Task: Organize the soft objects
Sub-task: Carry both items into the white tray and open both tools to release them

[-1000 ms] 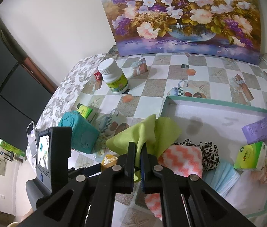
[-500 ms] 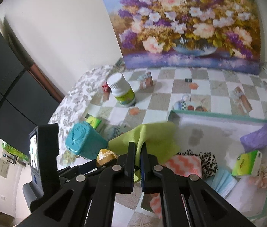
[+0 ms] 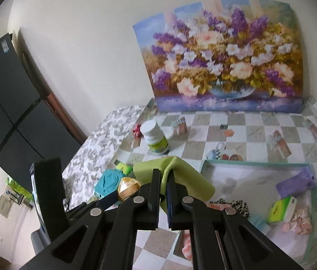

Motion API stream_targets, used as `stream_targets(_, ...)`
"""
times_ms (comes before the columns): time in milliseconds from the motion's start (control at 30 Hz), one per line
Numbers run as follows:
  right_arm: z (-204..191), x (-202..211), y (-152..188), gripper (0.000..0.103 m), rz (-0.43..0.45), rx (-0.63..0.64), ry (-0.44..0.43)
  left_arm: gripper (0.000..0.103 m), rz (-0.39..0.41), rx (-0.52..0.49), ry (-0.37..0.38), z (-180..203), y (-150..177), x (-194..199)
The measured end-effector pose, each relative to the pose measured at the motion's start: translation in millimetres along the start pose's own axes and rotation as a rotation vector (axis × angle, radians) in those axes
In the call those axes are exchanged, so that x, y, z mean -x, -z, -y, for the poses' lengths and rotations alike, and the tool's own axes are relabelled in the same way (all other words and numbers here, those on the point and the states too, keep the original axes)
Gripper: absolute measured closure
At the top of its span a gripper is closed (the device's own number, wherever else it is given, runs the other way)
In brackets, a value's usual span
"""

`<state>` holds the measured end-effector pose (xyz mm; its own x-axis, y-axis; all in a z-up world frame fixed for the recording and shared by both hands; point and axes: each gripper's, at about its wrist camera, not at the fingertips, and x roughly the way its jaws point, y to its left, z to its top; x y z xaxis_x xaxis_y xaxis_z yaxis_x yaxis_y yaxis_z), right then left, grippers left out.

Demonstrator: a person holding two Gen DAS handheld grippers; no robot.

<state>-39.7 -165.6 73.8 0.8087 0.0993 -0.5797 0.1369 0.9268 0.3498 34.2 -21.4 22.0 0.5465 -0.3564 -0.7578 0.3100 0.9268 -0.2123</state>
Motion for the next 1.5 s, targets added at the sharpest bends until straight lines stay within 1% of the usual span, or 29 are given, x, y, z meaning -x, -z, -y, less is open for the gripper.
stream_targets(100,5.8,18.5,-6.5,0.098,0.059,-0.008,0.021,0.052,0.031,0.000,0.028,7.9,-1.4,8.2)
stream_targets(233,18.5,46.9,-14.2,0.098,0.146,-0.025,0.079,0.052,0.056,-0.030,0.052,24.5,-0.1,14.8)
stream_targets(367,35.7,69.0,-19.1,0.098,0.210,-0.054,0.150,0.052,0.050,-0.055,0.076,45.6,4.9,13.7)
stream_targets(533,61.5,84.6,-20.6,0.098,0.242,-0.098,0.221,0.052,0.008,-0.131,0.132,81.7,22.3,4.7)
stream_targets(667,81.4,86.5,-17.3,0.098,0.231,-0.140,0.237,0.052,-0.014,-0.179,0.150,100.4,30.0,-3.0)
stream_targets(800,91.9,77.4,-13.9,0.098,0.198,-0.156,0.253,0.052,-0.044,-0.186,0.163,106.9,32.0,-13.6)
stream_targets(867,95.5,67.6,-11.5,0.098,0.170,-0.159,0.253,0.052,-0.064,-0.195,0.156,110.0,34.0,-21.6)
stream_targets(1000,104.9,34.4,-1.0,0.097,0.069,-0.172,0.262,0.052,-0.093,-0.205,0.133,113.3,37.4,-36.7)
stream_targets(1100,115.5,3.1,11.6,0.097,-0.037,-0.183,0.278,0.052,-0.122,-0.208,0.115,113.2,40.4,-48.4)
stream_targets(1233,126.5,-24.3,26.9,0.096,-0.150,-0.204,0.293,0.052,-0.148,-0.222,0.109,115.3,44.1,-56.2)
stream_targets(1400,137.9,-48.7,43.9,0.095,-0.275,-0.228,0.326,0.052,-0.175,-0.258,0.101,121.2,49.6,-61.6)
stream_targets(1500,145.7,-54.9,50.8,0.095,-0.313,-0.262,0.325,0.052,-0.197,-0.279,0.093,124.4,54.1,-66.8)
